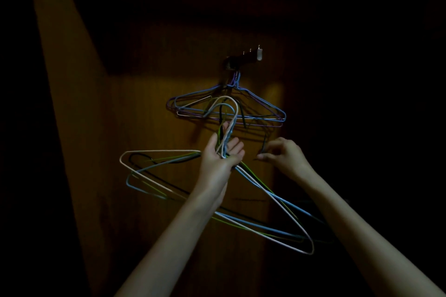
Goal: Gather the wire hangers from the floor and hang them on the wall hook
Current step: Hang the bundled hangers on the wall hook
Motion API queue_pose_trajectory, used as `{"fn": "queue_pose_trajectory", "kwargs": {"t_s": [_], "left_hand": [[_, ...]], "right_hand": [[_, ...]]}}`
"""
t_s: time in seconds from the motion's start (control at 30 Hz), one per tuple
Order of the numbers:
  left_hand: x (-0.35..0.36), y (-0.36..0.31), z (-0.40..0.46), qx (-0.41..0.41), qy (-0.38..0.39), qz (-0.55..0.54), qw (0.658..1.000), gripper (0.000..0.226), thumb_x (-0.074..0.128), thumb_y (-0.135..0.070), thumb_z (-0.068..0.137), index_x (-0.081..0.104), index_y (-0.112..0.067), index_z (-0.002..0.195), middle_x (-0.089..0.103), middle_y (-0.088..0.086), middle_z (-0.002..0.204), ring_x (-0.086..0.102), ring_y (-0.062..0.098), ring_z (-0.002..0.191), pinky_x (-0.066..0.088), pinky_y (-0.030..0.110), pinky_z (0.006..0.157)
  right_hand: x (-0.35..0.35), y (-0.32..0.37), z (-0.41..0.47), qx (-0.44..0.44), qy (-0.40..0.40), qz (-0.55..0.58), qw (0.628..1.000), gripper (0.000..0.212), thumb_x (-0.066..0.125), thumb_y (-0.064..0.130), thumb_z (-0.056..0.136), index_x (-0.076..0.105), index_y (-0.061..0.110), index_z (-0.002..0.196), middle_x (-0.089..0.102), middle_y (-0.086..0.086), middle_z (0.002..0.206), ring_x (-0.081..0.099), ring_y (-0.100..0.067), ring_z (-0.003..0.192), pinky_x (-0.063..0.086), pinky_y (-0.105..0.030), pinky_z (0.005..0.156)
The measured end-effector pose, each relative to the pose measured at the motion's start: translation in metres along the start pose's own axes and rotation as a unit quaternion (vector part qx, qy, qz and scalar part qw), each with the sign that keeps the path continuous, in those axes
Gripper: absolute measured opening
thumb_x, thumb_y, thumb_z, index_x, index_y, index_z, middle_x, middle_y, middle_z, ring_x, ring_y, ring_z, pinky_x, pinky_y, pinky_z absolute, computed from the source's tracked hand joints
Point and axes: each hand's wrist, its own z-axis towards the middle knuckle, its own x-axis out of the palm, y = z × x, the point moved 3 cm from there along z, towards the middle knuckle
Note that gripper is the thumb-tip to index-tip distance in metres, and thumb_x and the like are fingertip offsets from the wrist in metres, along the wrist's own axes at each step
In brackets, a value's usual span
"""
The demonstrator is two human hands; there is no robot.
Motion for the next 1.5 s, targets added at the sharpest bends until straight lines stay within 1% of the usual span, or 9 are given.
{"fn": "queue_pose_trajectory", "kwargs": {"t_s": [0.17,0.3,0.47,0.6,0.73,0.87,1.13,1.33,1.5], "left_hand": [[0.005,0.003,0.004,0.002,0.007,0.007,1.0,0.073,0.049,0.016,0.087,0.025,-0.021,0.145,0.049,0.019,0.137,0.053,0.023,0.123,0.042,0.023,0.086],[0.009,0.007,0.01,-0.002,0.01,0.0,1.0,0.073,0.048,0.018,0.086,0.028,-0.022,0.144,0.05,0.019,0.136,0.053,0.023,0.123,0.05,0.017,0.072],[0.016,0.01,0.018,-0.008,0.007,-0.013,1.0,0.075,0.048,0.02,0.086,0.024,-0.018,0.146,0.047,0.023,0.138,0.053,0.026,0.123,0.053,0.016,0.076],[0.02,0.009,0.022,-0.006,-0.001,-0.026,1.0,0.077,0.047,0.021,0.085,0.024,-0.019,0.146,0.045,0.027,0.137,0.051,0.028,0.124,0.044,0.027,0.094],[0.016,0.007,0.029,-0.005,-0.019,-0.039,0.999,0.08,0.047,0.021,0.085,0.015,-0.016,0.149,0.043,0.028,0.138,0.05,0.03,0.125,0.042,0.029,0.096],[0.01,-0.001,0.039,0.02,-0.038,-0.035,0.998,0.075,0.045,0.023,0.085,0.025,-0.017,0.145,0.043,0.028,0.138,0.048,0.031,0.127,0.041,0.032,0.1],[0.01,-0.006,0.055,0.035,-0.019,-0.016,0.999,0.072,0.045,0.02,0.086,0.027,-0.019,0.145,0.044,0.023,0.14,0.049,0.027,0.126,0.043,0.028,0.097],[0.011,-0.011,0.071,0.053,-0.026,-0.025,0.998,0.074,0.044,0.019,0.087,0.019,-0.016,0.148,0.044,0.024,0.139,0.049,0.028,0.126,0.042,0.03,0.099],[0.006,-0.015,0.086,0.071,-0.029,-0.011,0.997,0.075,0.045,0.018,0.087,0.016,-0.016,0.148,0.045,0.024,0.139,0.049,0.028,0.126,0.041,0.03,0.099]], "right_hand": [[-0.01,0.015,-0.003,0.0,-0.035,0.162,0.986,0.01,0.064,0.013,0.085,0.059,0.013,0.077,0.061,-0.001,0.072,0.059,-0.013,0.062,0.051,-0.026,0.058],[-0.02,0.024,0.003,-0.024,-0.088,0.193,0.977,0.006,0.064,0.013,0.086,0.06,0.013,0.081,0.063,-0.003,0.075,0.059,-0.012,0.058,0.05,-0.027,0.055],[-0.016,0.031,0.011,-0.046,-0.073,0.188,0.978,0.019,0.065,0.014,0.086,0.058,0.021,0.07,0.059,0.005,0.065,0.055,-0.001,0.048,0.041,-0.014,0.042],[-0.009,0.026,0.015,-0.052,-0.052,0.191,0.979,0.014,0.065,0.013,0.085,0.06,0.018,0.073,0.06,0.006,0.068,0.056,-0.003,0.053,0.044,-0.015,0.048],[-0.007,0.01,0.016,-0.04,-0.011,0.201,0.979,0.014,0.071,0.012,0.079,0.06,0.019,0.08,0.06,0.003,0.073,0.057,0.001,0.056,0.047,-0.015,0.046],[-0.005,-0.01,0.01,0.004,0.016,0.173,0.985,0.022,0.073,0.007,0.076,0.06,0.014,0.092,0.06,0.0,0.077,0.055,-0.002,0.059,0.046,-0.01,0.048],[-0.024,-0.04,0.008,-0.011,-0.107,0.16,0.981,0.018,0.073,0.01,0.076,0.062,0.024,0.071,0.062,0.005,0.075,0.056,-0.007,0.072,0.043,-0.007,0.062],[-0.043,-0.04,0.025,-0.032,-0.209,0.175,0.962,0.01,0.073,0.012,0.076,0.067,0.019,0.075,0.061,0.01,0.068,0.052,0.002,0.062,0.039,-0.006,0.059],[-0.059,-0.039,0.052,-0.05,-0.233,0.155,0.959,0.004,0.072,0.015,0.079,0.069,0.017,0.079,0.063,0.007,0.07,0.053,-0.006,0.067,0.039,-0.01,0.058]]}}
